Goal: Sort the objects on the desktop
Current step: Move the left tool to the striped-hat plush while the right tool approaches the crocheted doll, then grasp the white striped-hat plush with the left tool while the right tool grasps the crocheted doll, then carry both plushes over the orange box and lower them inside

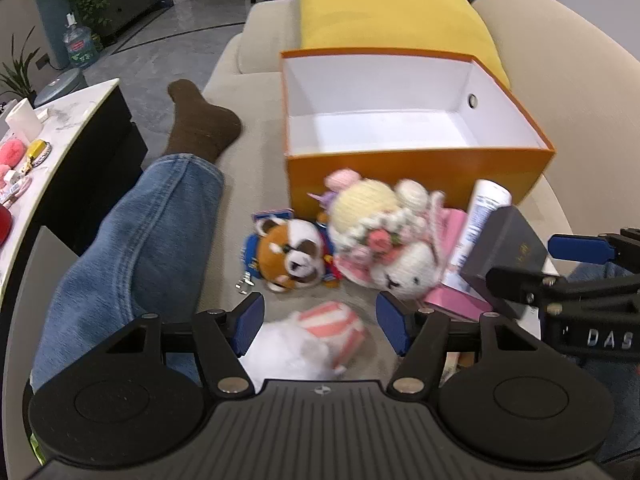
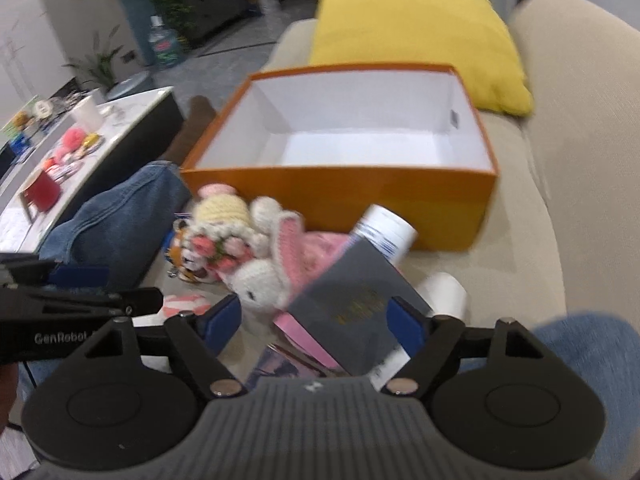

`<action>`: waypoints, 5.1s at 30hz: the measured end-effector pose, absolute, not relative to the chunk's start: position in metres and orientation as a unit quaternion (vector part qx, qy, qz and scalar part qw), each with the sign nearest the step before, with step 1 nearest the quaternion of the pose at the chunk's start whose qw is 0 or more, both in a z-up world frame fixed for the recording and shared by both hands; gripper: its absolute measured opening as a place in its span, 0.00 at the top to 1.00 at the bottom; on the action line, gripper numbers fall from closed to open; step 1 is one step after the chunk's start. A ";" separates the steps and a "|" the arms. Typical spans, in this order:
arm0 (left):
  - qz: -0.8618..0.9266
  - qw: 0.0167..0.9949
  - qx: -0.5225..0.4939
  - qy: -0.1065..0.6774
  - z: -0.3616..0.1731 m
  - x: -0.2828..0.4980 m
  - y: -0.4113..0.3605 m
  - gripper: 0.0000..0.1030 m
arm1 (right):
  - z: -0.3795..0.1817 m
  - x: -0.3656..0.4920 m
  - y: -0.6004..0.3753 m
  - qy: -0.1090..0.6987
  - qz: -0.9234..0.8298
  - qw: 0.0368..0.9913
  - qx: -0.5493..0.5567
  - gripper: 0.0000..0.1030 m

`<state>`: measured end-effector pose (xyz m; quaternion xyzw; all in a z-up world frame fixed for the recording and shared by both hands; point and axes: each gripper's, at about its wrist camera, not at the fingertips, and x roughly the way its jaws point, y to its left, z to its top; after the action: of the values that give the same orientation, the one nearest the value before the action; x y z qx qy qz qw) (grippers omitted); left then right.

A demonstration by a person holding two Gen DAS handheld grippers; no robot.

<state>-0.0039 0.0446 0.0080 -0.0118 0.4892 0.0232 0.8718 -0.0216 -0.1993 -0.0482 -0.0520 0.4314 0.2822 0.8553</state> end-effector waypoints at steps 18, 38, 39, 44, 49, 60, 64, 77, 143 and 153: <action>0.022 0.840 -0.060 0.538 -0.032 0.034 0.097 0.30 | -0.083 0.013 -0.115 0.435 0.380 0.799 -0.166 0.30; -0.073 0.821 0.125 0.552 -0.026 -0.007 0.060 0.30 | -0.081 0.014 -0.118 0.443 0.391 0.794 -0.142 0.58; -0.077 0.821 0.143 0.547 -0.027 -0.011 0.055 0.29 | -0.075 0.012 -0.122 0.440 0.392 0.797 -0.136 0.58; -0.088 0.813 0.235 0.525 -0.047 -0.028 0.028 0.29 | -0.056 0.004 -0.140 0.427 0.379 0.813 -0.117 0.58; -0.076 0.795 0.310 0.516 -0.077 -0.036 0.004 0.28 | -0.041 -0.004 -0.158 0.414 0.373 0.825 -0.096 0.58; -0.014 0.786 0.358 0.504 -0.120 -0.033 -0.008 0.14 | -0.041 -0.007 -0.182 0.420 0.348 0.835 -0.068 0.58; 0.028 0.792 0.353 0.497 -0.125 -0.023 0.007 0.29 | -0.041 -0.008 -0.188 0.420 0.342 0.838 -0.061 0.58; -0.040 0.866 0.050 0.495 -0.004 -0.020 0.061 0.34 | -0.020 0.013 -0.198 0.414 0.355 0.838 0.001 0.58; 0.017 0.846 -0.049 0.531 0.021 0.228 0.106 0.46 | -0.120 0.272 -0.128 0.562 0.298 0.767 0.081 0.56; -0.012 0.824 -0.081 0.560 -0.010 0.226 0.116 0.70 | -0.128 0.271 -0.118 0.562 0.314 0.758 0.105 0.57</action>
<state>0.2264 0.1155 -0.0101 -0.0812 0.5599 -0.0123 0.8245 0.2709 -0.1183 -0.1281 0.1047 0.5623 0.3138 0.7579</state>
